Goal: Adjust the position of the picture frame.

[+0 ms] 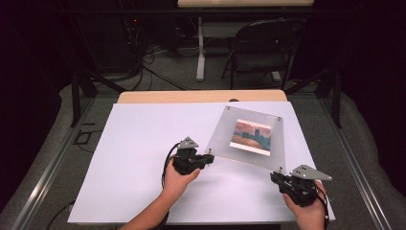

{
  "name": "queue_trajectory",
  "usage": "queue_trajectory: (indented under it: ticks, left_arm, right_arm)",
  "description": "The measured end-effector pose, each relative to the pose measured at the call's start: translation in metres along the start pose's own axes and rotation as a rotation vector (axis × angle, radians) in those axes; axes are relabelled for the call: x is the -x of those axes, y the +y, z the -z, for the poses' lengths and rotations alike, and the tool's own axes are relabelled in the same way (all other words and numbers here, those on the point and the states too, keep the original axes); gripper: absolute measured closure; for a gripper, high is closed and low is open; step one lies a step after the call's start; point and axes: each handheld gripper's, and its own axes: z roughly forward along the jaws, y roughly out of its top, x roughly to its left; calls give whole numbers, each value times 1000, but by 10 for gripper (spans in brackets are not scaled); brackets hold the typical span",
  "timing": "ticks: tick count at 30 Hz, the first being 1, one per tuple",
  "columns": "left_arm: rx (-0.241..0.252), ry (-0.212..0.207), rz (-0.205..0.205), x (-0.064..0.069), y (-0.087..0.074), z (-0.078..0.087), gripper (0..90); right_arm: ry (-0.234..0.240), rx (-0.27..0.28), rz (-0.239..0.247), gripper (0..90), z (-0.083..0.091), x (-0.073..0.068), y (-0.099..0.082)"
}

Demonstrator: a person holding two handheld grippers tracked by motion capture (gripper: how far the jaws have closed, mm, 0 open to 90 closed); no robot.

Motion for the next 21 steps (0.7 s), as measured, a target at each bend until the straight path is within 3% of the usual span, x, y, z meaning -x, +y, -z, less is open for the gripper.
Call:
queue_trajectory:
  ticks: [5,21]
  left_arm:
    - [-8,1,-1,0,-1,0,847]
    - [-10,3,-9,3,-6,11,851]
  right_arm:
    - [62,6,-101,851,-1,8,-3]
    - [58,4,-59,850,-2,5,2]
